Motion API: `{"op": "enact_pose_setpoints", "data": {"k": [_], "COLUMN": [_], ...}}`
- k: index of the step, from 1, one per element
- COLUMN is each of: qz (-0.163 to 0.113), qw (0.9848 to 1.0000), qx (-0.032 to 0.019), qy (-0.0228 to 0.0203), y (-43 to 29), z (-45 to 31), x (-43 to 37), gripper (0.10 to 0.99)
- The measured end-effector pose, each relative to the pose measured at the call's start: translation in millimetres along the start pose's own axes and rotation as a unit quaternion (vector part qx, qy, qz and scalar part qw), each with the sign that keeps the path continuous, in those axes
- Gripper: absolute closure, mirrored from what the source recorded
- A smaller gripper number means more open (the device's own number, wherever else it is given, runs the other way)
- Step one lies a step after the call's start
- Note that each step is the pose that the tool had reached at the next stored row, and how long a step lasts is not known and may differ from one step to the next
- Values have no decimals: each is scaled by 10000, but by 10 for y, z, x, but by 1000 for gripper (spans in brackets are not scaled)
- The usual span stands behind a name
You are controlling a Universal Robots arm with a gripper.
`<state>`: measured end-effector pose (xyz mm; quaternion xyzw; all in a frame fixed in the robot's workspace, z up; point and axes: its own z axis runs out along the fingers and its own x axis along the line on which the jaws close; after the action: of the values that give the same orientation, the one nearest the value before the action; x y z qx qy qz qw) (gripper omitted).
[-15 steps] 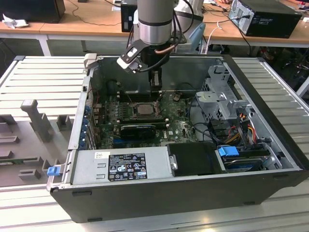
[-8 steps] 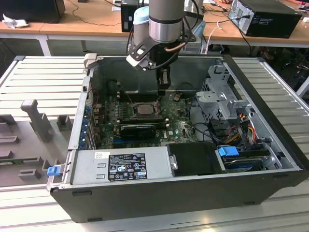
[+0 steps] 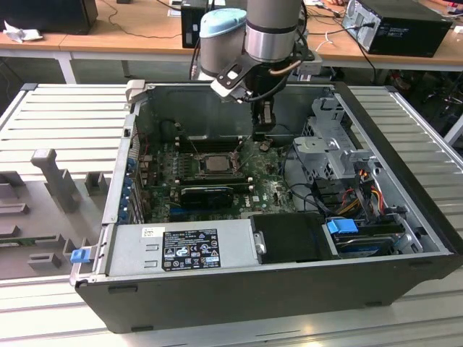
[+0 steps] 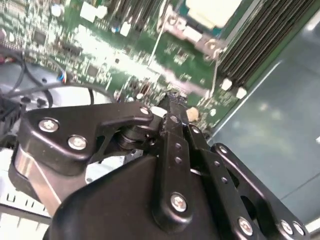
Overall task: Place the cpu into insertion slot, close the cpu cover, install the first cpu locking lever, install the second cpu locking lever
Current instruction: 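Close the cpu cover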
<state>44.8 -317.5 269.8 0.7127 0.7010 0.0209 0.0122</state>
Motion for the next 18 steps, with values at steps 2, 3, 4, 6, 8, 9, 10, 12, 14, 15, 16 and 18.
{"op": "enact_pose_setpoints", "data": {"k": [2, 3, 4, 6, 8, 9, 10, 12, 14, 15, 16, 18], "qz": [-48, -67, -74, -77, -79, -79, -79, -79, -79, -79, -78, -79], "qw": [10000, 10000, 10000, 10000, 10000, 10000, 10000, 10000, 10000, 10000, 10000, 10000], "qx": [6, 8, 13, 32, 35, 35, 37, 42, 43, 43, 43, 44], "qy": [3, 3, 4, 3, 6, 7, 8, 8, 7, 7, 7, 7], "y": [39, 37, 27, 7, -10, -14, -17, -36, -56, -68, -86, -103], "z": [67, 101, 117, 124, 125, 125, 126, 128, 127, 127, 127, 127], "x": [1, 0, 0, 0, -1, -1, -1, -1, -2, -2, -2, -2], "gripper": [980, 980, 980, 980, 980, 980, 980, 980, 980, 980, 980, 980]}}
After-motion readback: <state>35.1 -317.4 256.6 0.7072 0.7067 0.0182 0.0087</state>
